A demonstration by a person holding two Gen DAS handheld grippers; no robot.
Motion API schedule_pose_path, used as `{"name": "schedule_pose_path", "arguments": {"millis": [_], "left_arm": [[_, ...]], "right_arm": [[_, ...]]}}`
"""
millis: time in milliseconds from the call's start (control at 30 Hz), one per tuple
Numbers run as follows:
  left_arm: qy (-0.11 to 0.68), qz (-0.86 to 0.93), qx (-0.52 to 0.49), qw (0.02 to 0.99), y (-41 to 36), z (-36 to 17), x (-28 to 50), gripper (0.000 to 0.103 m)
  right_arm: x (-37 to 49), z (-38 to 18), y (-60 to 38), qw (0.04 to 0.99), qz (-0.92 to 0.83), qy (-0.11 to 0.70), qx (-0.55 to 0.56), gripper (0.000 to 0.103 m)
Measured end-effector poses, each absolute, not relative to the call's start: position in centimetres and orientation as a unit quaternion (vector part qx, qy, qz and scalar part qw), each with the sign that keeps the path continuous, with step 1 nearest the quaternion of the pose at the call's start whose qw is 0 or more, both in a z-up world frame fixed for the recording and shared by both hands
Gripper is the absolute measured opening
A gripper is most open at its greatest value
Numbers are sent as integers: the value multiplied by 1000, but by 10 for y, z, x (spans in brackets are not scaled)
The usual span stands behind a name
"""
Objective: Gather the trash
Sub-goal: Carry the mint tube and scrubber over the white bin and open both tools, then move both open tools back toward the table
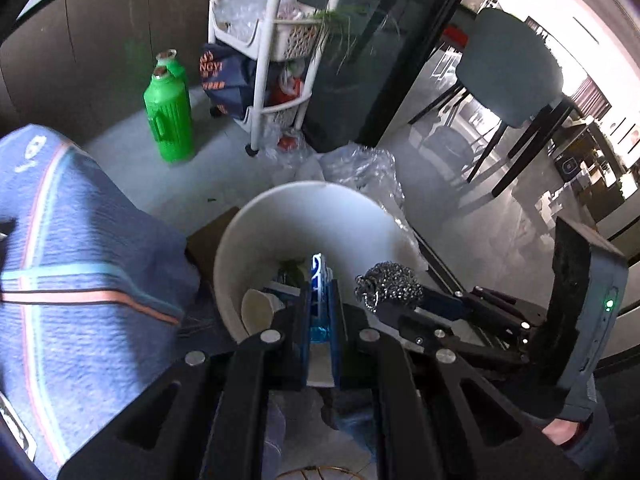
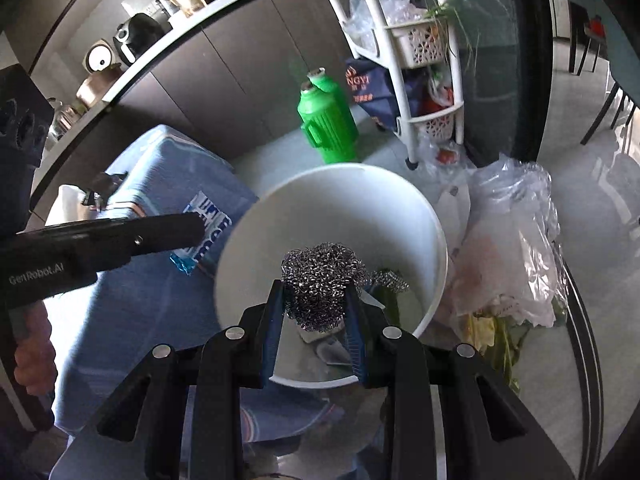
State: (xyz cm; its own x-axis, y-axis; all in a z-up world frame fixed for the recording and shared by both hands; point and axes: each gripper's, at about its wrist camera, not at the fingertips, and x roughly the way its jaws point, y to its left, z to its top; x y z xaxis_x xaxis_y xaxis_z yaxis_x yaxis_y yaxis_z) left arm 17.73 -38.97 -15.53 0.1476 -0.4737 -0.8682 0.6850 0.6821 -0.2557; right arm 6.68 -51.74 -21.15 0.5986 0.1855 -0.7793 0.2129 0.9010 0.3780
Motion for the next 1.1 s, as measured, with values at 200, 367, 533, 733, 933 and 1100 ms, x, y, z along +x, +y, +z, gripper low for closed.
{"name": "schedule_pose_path", "arguments": {"millis": [200,367,533,733,933,1100], "left_arm": [[521,-349,128,768,-396,-169,183,47],[491,-347,129,789,-397,-154,181,89],[466,-341,111,809,-393,-135,179,99],[460,-322,100,822,-383,-118,176,99],[451,-311,87,832,-372,-96,168,99],[437,-308,71,842,-355,-71,159,99]], "right_arm": [[71,-217,-511,878,2,445,176,50],[63,-207,-506,900,9,414,137,89],[59,-198,-507,904,1,407,126,94],[53,-187,-511,904,-12,400,153,95],[46,-167,-505,908,-13,390,154,95],[39,-145,-493,915,-8,378,143,95]]}}
